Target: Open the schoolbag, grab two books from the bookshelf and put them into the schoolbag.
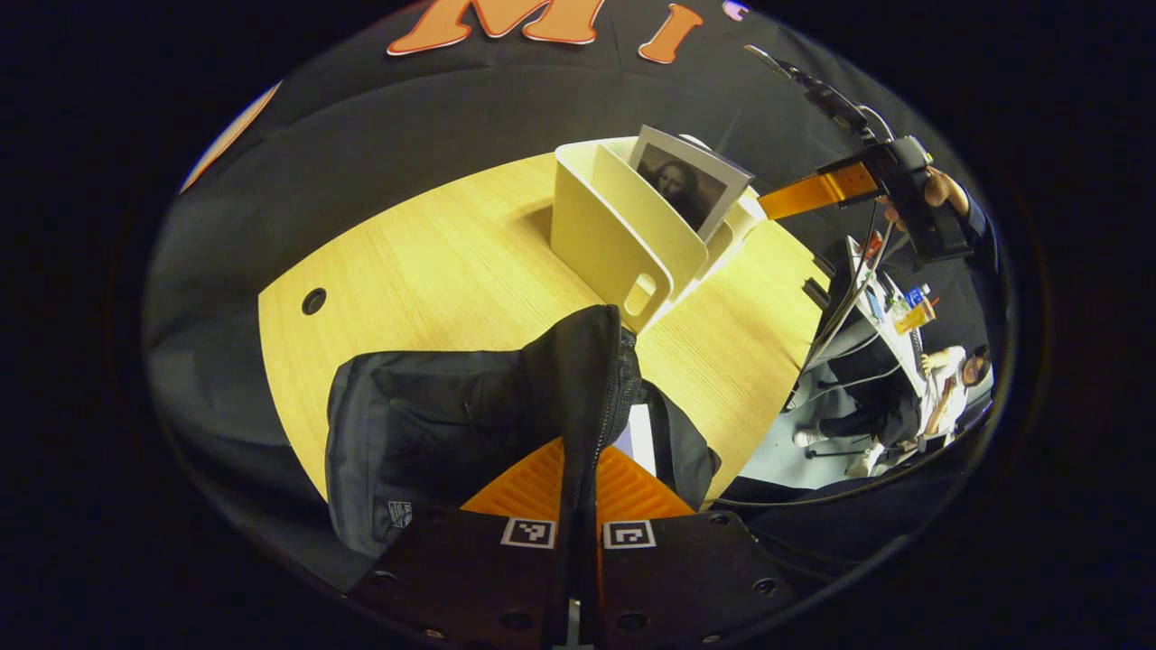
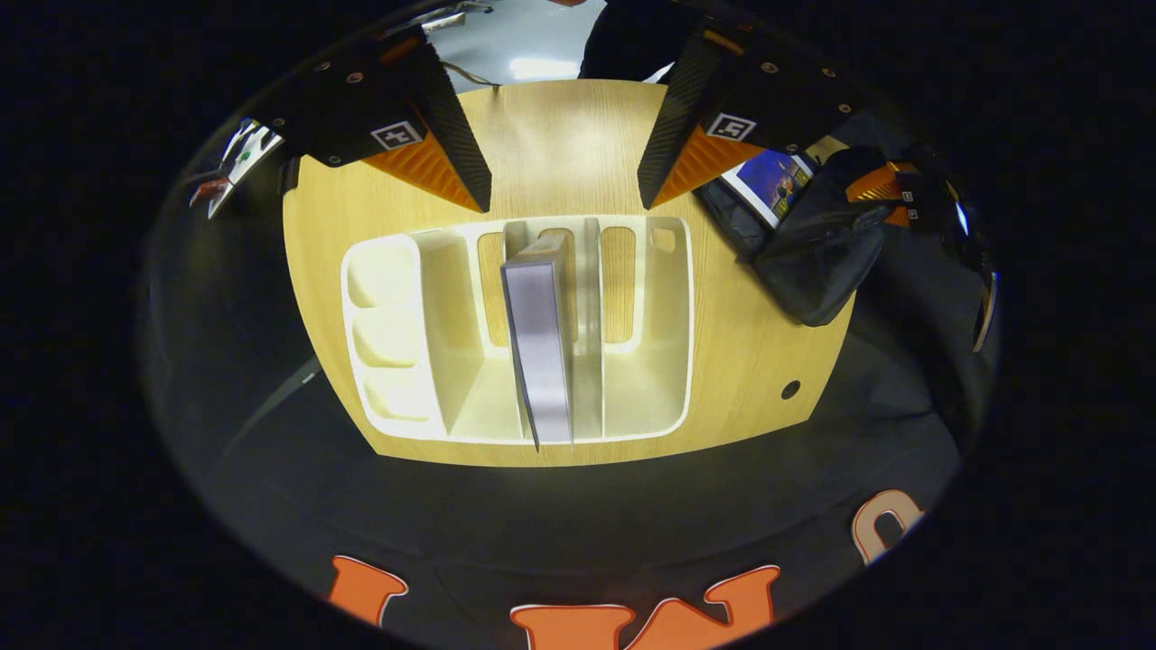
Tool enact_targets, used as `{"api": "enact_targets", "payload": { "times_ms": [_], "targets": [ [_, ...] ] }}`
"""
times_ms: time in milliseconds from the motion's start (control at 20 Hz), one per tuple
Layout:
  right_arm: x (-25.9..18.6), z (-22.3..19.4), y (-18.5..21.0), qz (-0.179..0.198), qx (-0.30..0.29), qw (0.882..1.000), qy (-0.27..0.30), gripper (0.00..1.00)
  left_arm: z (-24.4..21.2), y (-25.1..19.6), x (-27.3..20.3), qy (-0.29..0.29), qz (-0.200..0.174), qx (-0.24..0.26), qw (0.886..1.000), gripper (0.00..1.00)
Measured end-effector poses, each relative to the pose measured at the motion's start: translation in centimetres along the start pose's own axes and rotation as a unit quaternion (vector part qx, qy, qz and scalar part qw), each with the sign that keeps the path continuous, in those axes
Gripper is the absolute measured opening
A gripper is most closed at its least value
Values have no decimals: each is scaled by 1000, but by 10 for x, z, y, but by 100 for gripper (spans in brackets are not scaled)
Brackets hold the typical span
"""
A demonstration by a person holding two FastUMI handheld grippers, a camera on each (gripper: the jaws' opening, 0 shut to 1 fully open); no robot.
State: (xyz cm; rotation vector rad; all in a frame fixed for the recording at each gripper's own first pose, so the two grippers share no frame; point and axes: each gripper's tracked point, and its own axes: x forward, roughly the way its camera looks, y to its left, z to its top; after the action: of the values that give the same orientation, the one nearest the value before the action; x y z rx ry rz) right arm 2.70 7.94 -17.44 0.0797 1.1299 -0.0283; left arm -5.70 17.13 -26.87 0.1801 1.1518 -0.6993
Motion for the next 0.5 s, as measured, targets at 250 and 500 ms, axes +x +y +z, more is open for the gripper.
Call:
{"api": "enact_targets", "payload": {
  "times_ms": [250,500],
  "targets": [
    [13,44,-24,-8,-46,999,6,98,0,-2,-3,-3,32,-37,999,6],
    [37,73,-23,8,-69,997,32,98,0,-4,-4,-2,58,-63,996,6]
  ]
}}
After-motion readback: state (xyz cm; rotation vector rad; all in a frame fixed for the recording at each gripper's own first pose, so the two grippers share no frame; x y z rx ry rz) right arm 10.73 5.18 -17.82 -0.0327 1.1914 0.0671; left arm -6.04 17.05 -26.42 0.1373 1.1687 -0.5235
